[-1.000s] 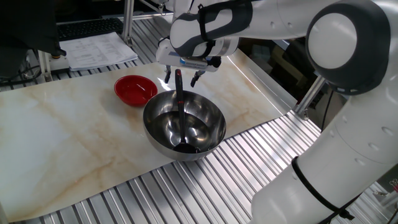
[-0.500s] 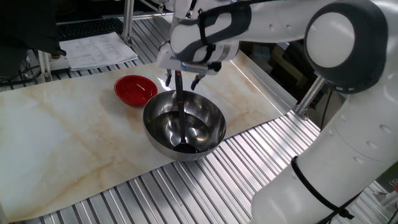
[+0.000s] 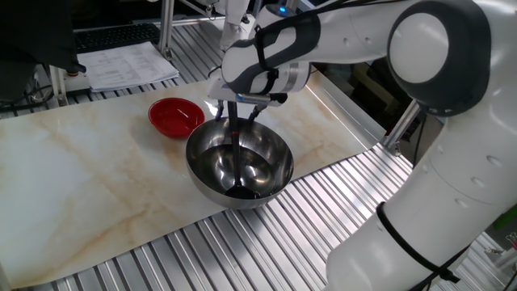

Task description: Scoop water with a large spoon from one bowl to another

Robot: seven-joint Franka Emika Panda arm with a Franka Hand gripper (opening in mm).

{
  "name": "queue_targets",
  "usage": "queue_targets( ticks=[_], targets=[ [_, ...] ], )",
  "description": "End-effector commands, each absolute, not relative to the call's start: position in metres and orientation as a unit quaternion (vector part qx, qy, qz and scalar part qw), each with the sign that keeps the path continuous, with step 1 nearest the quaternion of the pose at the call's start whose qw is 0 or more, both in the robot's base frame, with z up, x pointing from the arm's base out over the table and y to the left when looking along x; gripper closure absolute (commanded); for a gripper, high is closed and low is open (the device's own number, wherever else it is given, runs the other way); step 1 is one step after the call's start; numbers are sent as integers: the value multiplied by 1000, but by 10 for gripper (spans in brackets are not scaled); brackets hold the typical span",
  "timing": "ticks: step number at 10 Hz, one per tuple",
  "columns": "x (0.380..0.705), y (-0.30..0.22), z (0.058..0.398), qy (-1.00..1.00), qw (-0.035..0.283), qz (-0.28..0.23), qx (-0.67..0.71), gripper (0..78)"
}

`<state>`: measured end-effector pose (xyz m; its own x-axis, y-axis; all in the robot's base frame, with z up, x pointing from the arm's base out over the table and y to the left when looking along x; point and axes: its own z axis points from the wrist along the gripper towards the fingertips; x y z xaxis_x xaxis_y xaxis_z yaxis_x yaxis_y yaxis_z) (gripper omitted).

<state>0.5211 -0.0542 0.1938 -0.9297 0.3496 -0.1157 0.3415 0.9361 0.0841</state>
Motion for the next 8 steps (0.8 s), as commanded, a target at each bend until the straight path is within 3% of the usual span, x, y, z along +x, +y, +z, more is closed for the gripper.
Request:
queue_targets(
  ticks=[1,8],
  targets=[
    [522,-55,189,982,66,32,175,1],
    [521,-55,179,983,68,29,169,1]
  ],
)
